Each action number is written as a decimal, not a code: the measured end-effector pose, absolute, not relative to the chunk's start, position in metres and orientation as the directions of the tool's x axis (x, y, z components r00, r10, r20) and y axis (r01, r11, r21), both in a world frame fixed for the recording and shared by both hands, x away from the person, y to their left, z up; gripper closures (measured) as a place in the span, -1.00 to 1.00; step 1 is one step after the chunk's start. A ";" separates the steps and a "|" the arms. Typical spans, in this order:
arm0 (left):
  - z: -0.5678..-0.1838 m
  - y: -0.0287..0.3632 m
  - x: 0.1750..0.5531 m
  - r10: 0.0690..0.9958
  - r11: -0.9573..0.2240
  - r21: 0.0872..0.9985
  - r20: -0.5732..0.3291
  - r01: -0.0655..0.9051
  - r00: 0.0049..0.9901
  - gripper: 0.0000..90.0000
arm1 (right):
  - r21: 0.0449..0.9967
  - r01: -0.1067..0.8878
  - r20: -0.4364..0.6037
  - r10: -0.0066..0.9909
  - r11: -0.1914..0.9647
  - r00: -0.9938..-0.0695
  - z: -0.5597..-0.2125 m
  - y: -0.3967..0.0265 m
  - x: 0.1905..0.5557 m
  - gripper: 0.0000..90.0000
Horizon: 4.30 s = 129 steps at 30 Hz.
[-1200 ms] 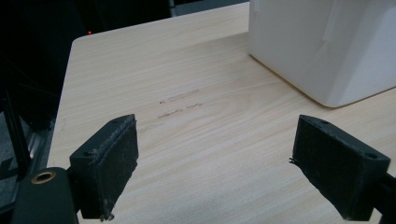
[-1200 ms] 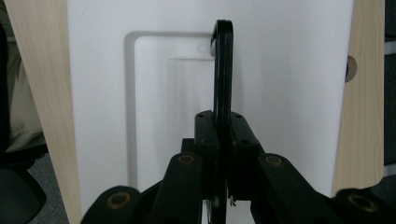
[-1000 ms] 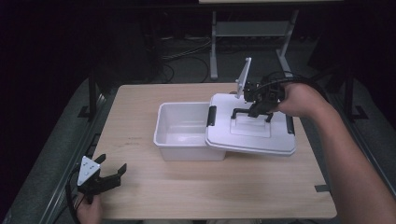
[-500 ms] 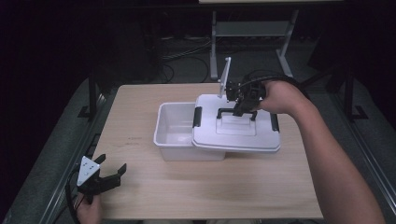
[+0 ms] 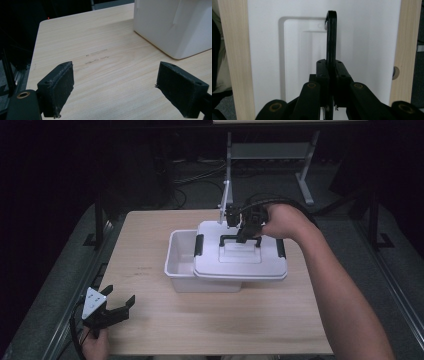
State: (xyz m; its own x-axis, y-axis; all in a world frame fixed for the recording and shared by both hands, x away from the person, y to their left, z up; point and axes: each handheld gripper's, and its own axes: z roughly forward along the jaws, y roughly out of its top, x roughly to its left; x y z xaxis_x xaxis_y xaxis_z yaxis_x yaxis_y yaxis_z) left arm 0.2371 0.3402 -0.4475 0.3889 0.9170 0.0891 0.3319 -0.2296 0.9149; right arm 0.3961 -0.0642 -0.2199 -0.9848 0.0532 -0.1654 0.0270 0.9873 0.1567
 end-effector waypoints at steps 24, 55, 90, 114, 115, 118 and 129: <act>-0.447 0.338 0.237 0.914 -0.246 0.911 0.104 0.331 0.393 -0.69 | 0.156 -0.021 -0.143 0.002 0.988 -0.990 -0.231 -0.011 0.413 0.87; -0.447 0.341 0.238 0.917 -0.237 0.914 0.099 0.330 0.385 -0.69 | 0.151 -0.026 -0.113 -0.009 0.988 -0.994 -0.253 0.032 0.438 0.87; -0.447 0.342 0.239 0.920 -0.229 0.916 0.093 0.330 0.381 -0.69 | 0.114 -0.012 -0.093 -0.001 0.993 -0.996 -0.271 0.032 0.446 0.87; -0.446 0.342 0.237 0.921 -0.232 0.915 0.098 0.329 0.377 -0.69 | 0.145 -0.012 -0.099 0.003 0.989 -0.995 -0.269 0.024 0.436 0.67; -0.446 0.342 0.237 0.921 -0.233 0.915 0.098 0.330 0.377 -0.69 | 0.146 -0.012 -0.097 0.002 0.989 -0.995 -0.269 0.022 0.434 0.64; -0.446 0.341 0.236 0.920 -0.237 0.914 0.103 0.330 0.378 -0.69 | 0.149 -0.010 -0.101 0.005 0.989 -0.995 -0.266 0.020 0.431 0.58; -0.446 0.340 0.236 0.918 -0.241 0.913 0.105 0.329 0.382 -0.69 | 0.168 0.013 -0.113 0.033 0.986 -0.993 -0.255 0.000 0.423 0.47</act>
